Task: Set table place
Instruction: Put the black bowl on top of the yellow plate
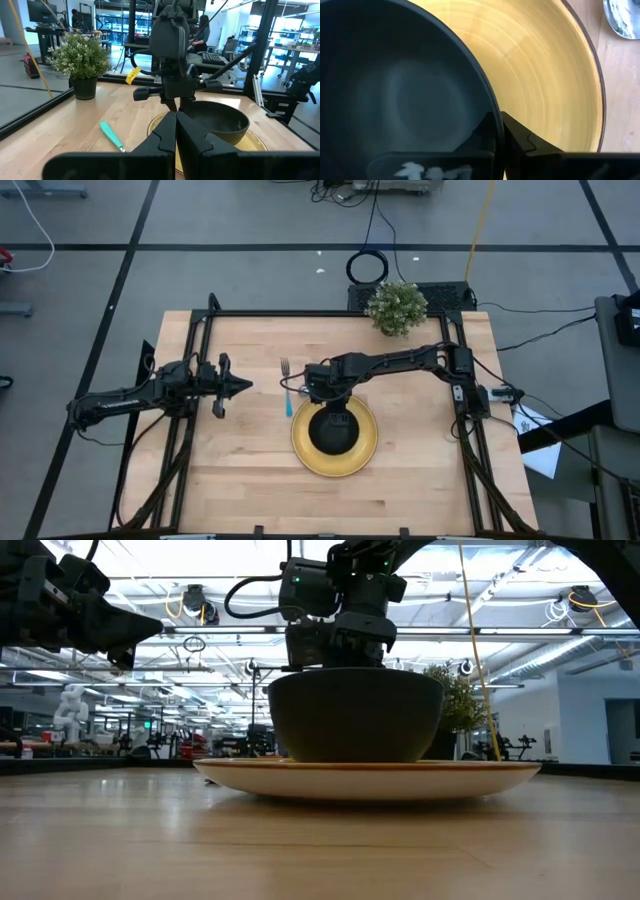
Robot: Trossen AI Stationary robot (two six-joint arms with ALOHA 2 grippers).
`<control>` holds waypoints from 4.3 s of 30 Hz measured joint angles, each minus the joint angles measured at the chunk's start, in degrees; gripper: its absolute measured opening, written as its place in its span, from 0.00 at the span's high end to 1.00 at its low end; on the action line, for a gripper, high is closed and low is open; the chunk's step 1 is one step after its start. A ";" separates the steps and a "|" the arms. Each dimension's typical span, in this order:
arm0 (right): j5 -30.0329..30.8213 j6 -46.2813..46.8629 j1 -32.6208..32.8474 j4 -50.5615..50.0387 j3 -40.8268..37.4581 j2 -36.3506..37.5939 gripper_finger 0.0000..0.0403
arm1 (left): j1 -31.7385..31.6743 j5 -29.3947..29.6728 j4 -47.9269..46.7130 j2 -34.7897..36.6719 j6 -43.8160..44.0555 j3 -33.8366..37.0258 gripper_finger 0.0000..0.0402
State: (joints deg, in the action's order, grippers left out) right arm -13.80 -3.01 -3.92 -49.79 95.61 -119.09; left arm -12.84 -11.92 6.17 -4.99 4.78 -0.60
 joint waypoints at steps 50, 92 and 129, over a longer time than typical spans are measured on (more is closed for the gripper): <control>2.14 2.56 -0.83 -3.03 -6.91 2.36 1.00 | 0.00 0.00 0.13 0.00 0.13 0.00 0.96; 9.57 6.86 1.42 -2.57 -6.97 2.38 1.00 | 0.00 0.00 0.11 0.00 0.72 0.00 0.96; 7.69 6.80 1.38 -6.16 -6.99 2.34 1.00 | 0.00 0.00 0.11 0.00 0.57 0.00 0.96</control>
State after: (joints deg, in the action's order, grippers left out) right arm -6.11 3.79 -2.55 -55.94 88.62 -116.75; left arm -12.84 -11.92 6.28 -4.99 5.34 -0.60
